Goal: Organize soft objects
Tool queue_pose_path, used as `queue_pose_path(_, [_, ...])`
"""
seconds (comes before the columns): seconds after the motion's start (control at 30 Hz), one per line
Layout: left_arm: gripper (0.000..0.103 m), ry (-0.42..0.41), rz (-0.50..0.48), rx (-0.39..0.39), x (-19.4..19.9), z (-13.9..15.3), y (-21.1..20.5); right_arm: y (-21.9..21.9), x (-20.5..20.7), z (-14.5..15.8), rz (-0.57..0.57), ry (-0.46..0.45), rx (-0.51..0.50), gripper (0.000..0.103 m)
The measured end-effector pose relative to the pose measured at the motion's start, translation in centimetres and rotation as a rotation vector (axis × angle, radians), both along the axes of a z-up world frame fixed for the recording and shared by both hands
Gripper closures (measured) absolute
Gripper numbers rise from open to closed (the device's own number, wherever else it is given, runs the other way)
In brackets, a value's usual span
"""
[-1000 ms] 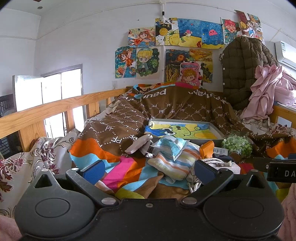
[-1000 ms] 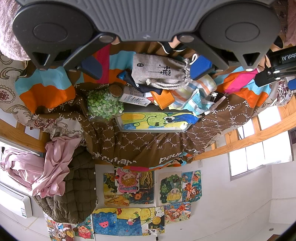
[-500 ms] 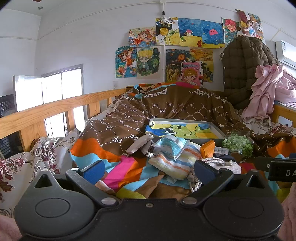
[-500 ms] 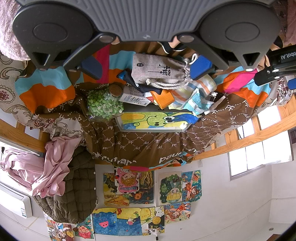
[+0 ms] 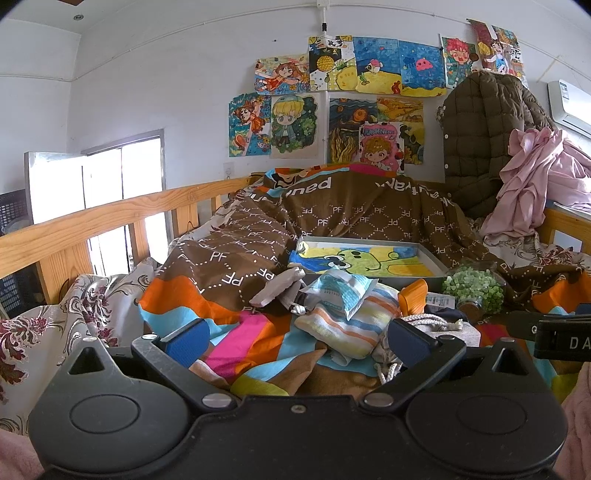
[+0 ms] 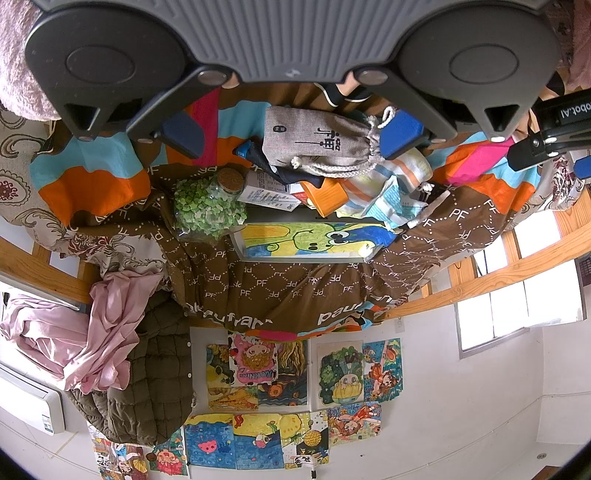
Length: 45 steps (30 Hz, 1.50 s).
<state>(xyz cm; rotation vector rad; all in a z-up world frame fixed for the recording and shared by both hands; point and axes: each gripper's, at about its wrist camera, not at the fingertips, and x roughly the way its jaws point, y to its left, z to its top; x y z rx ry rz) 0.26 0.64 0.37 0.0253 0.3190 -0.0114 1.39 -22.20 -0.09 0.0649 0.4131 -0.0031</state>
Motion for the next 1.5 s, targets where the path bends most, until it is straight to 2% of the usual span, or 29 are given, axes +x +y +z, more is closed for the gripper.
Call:
queue_pose_path(1.23, [0.001, -0.012, -0.003, 0.005, -0.5, -0.2, -0.6, -0.1, 0.2, -0.2, 0.008, 0.001, 0.003, 0.000])
queue_pose_path(1.37, [0.001, -0.052, -0.023, -0.023, -0.9, 0.3, -0.4, 0.1, 0.6, 0.4, 0.004, 0.028, 0.011, 0.000])
queue_pose_path(1.5, [0.001, -0.077, -0.063, -0.017, -1.0, 0.5, -0.9, -0.8, 1.8, 0.5, 0.015, 0.082, 0.077, 0.000])
